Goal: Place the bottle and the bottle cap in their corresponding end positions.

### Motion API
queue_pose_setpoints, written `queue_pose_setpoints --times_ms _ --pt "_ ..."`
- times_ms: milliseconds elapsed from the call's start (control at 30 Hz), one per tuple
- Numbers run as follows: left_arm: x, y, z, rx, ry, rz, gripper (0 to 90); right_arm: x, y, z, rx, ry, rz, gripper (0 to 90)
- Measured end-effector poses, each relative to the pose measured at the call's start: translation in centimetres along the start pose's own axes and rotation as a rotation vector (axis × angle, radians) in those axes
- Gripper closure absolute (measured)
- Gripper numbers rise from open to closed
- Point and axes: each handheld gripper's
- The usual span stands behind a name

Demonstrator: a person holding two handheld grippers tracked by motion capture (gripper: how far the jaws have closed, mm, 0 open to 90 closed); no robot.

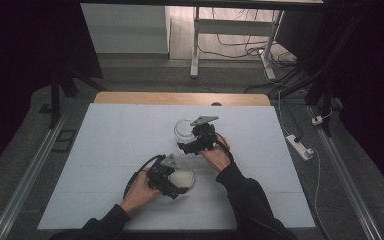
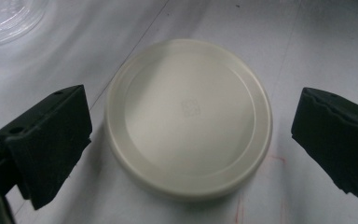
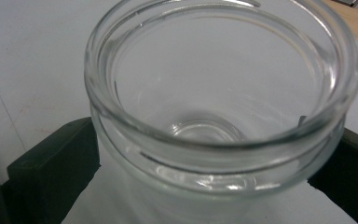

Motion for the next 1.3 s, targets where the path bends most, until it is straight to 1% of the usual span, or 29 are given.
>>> queue_pose_setpoints --times_ms 233,300,400,500,600,700,900,1133,1300 --pt "-0.2 -0.8 -0.7 -0.002 -0.022 -0.001 0.0 0.0 -0.5 -0.7 -0.032 0.005 0.013 0.0" --pt "-0.3 -1.0 -0.9 -0.004 -0.025 0.002 0.0 -0.1 -0.6 -0.8 -0.035 0.015 0.018 0.0" --pt "-0.4 -1.2 -1.2 -0.008 -0.031 0.004 0.0 -0.2 -0.9 -1.0 -0.036 0.018 0.024 0.0" --pt "-0.5 -1.6 -1.5 -0.009 -0.035 0.002 0.0 -0.4 -1.1 -1.3 -0.044 0.014 0.023 0.0" --pt "-0.6 -2.1 -1.8 -0.008 -0.038 0.003 0.0 -0.7 -1.3 -1.5 -0.043 -0.002 0.003 0.0" --pt "-0.6 -2.5 -2.1 -0.004 -0.05 0.003 0.0 -0.9 -1.6 -1.7 -0.039 0.0 0.005 0.0" --pt "-0.7 -3.2 -2.7 -0.004 -0.056 0.003 0.0 -1.3 -2.1 -2.1 -0.048 -0.007 0.009 0.0" --pt "-0.8 -4.2 -3.3 0.012 -0.072 0.005 0.0 -1.8 -3.0 -2.7 -0.056 -0.017 0.012 0.0" --pt "-0.7 -4.7 -3.8 0.015 -0.079 0.007 0.0 -1.9 -3.7 -3.3 -0.059 -0.02 0.011 0.0"
Point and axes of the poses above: each handheld gripper's, and its own axes: y roughly forward along the jaws, z roughly out of its top, x roughly to its right, and after that the axes turned 6 degrees about -x, right-handed
